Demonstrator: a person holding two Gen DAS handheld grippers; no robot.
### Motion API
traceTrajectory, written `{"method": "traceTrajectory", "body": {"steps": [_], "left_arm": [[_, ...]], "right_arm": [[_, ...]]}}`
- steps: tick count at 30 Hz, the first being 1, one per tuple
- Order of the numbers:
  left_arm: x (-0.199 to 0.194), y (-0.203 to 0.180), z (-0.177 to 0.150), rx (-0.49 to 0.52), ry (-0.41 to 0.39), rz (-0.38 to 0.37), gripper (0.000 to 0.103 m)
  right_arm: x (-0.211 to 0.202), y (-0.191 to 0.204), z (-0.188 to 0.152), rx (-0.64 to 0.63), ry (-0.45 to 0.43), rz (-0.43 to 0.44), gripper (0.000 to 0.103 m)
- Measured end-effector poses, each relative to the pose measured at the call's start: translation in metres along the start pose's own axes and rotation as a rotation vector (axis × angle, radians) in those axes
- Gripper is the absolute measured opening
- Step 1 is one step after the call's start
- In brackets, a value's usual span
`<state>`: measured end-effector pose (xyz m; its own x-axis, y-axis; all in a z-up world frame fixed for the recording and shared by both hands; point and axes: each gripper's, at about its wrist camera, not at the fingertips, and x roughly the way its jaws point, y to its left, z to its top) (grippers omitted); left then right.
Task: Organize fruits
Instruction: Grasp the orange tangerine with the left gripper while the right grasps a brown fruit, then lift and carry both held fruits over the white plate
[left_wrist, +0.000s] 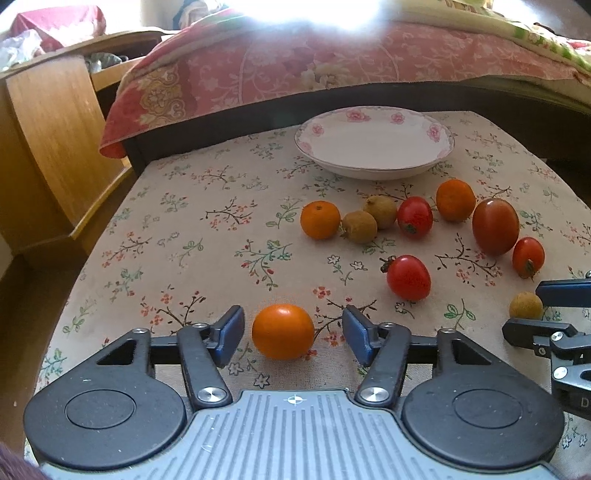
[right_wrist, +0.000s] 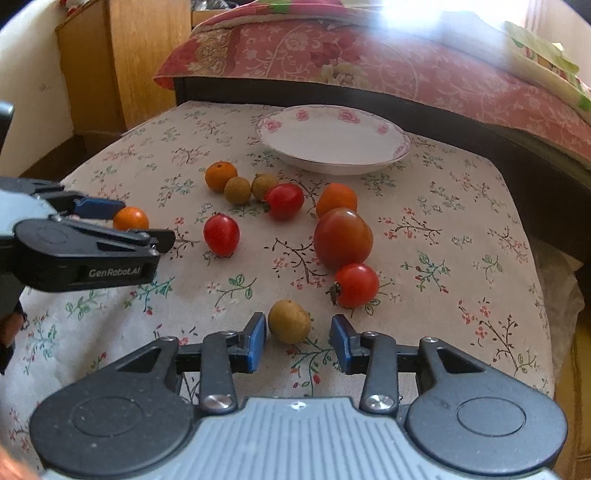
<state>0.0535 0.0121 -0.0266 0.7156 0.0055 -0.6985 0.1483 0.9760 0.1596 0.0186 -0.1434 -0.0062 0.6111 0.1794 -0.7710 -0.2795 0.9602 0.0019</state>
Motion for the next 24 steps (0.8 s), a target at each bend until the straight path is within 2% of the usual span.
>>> {"method": "traceTrajectory", "body": {"steps": [4, 5, 7, 13, 21, 22, 24], "left_arm": [[-0.004, -0.001, -0.001, 0.004, 0.010, -0.028, 0.049], [-0.006, -0.002, -0.002, 0.004, 0.013, -0.035, 0.044], [-0.007, -0.003, -0.003, 0.007, 0.017, -0.044, 0.042], [-0.016, -0.010, -0.009, 0.027, 0.033, -0.064, 0.041], [-0.027, -0.022, -0.019, 0.077, 0.024, -0.078, 0.043], [-0.027, -0.022, -0.019, 0.083, 0.026, -0.077, 0.045], [-0.029, -0.023, -0.021, 0.095, 0.020, -0.070, 0.057]], "right_arm": [[-0.003, 0.007, -0.001, -0.050, 0.000, -0.023, 0.027], [-0.003, 0.007, -0.001, -0.052, 0.001, -0.027, 0.027], [-0.004, 0.006, -0.001, -0.047, 0.003, -0.023, 0.027], [-0.012, 0.001, 0.001, -0.023, -0.016, -0.014, 0.027], [-0.011, 0.006, -0.012, -0.077, -0.012, -0.023, 0.027], [-0.011, 0.007, -0.012, -0.081, -0.013, -0.027, 0.027], [-0.011, 0.007, -0.012, -0.083, -0.013, -0.027, 0.028]]}}
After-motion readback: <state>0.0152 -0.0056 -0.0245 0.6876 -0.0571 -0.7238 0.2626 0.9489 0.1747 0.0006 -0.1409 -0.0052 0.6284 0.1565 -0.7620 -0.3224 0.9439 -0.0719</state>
